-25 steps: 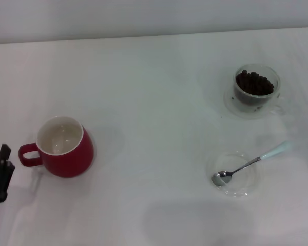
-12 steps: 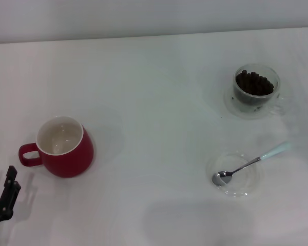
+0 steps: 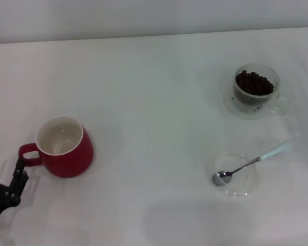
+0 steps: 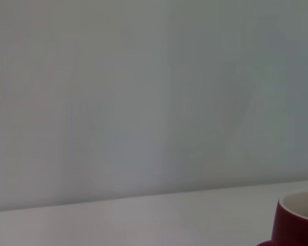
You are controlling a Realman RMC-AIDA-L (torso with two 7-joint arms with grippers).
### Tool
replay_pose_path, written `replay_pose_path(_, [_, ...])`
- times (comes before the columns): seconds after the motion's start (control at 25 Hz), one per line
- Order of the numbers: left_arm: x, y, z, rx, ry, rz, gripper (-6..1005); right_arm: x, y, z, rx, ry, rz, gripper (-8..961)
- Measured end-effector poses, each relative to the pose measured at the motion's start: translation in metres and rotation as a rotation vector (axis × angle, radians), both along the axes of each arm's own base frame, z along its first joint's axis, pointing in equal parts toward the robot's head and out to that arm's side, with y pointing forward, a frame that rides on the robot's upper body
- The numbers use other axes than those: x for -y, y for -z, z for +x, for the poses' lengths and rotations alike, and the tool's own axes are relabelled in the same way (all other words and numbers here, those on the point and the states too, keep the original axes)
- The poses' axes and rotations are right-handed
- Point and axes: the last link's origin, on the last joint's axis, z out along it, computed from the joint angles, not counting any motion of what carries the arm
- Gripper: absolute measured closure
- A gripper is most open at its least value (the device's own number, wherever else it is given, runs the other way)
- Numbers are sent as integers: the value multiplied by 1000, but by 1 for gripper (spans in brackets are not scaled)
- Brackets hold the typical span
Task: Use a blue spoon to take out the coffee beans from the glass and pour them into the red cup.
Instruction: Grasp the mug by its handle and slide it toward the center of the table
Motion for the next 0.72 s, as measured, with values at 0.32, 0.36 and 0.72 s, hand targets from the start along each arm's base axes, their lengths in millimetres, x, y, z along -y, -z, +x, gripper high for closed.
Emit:
replay_pose_path(0.32, [-15,5,0,-19,-5,-39,359,6,0,1,-26,-10,11,113])
replay_pose_path(0.36, [-16,5,0,-21,-5,-42,359,7,0,1,-27,-10,11,113])
replay_pose_path(0.72, [-20,5,1,-29,-1,-47,364,5,0,0,-28,-15,11,114])
